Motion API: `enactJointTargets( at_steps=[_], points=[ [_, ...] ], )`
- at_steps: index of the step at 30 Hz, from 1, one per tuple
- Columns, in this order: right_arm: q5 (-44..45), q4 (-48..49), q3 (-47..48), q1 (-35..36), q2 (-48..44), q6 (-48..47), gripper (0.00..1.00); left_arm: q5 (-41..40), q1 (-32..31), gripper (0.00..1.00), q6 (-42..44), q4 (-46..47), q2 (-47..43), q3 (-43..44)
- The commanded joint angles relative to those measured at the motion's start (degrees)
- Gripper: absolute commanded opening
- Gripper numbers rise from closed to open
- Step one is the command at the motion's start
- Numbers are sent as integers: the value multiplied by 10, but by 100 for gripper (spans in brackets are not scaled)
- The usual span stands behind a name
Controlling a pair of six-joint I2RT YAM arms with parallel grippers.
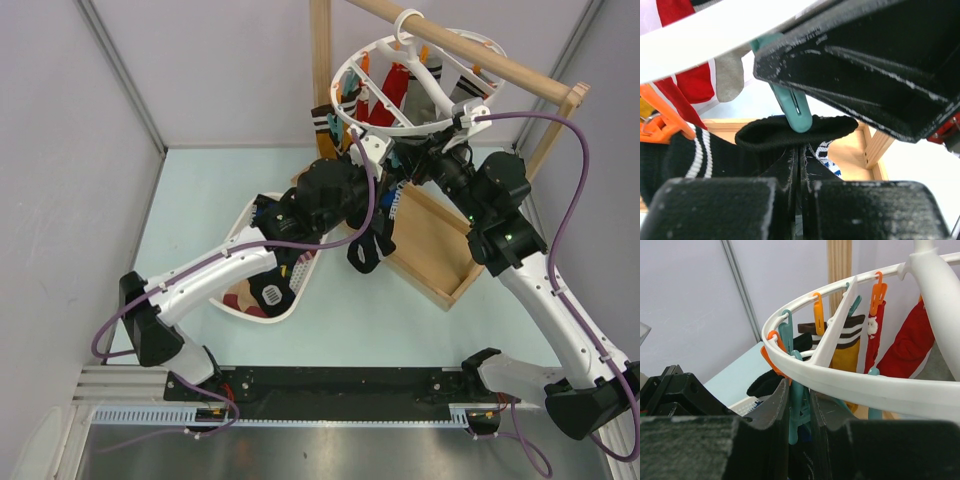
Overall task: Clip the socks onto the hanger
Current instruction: Clamp the sock onto the hanger.
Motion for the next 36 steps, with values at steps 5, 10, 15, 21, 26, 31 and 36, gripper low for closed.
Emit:
enactJointTargets(
  at_steps=[5,10,15,21,26,31,36],
  points=[
    [5,7,18,-1,-13,-1,0,-15,1,0,-15,-20,14,50],
    [8,8,17,1,-15,-4,0,-22,2,0,-17,-45,23,69],
    [12,4,17,2,-12,-7,0,-25,4,0,-21,-54,24,78],
    [19,-2,17,4,-10,-14,0,-23,5,0,-27,-59,18,88],
    [26,-3,17,8,-8,-24,0,-15,5,0,-31,-59,12,93],
    [36,-6,17,9,-9,-29,0,-8,5,0,-37,-61,0,84],
    [41,-7,17,9,-6,-31,0,-7,5,0,-39,-55,-16,79]
  ],
)
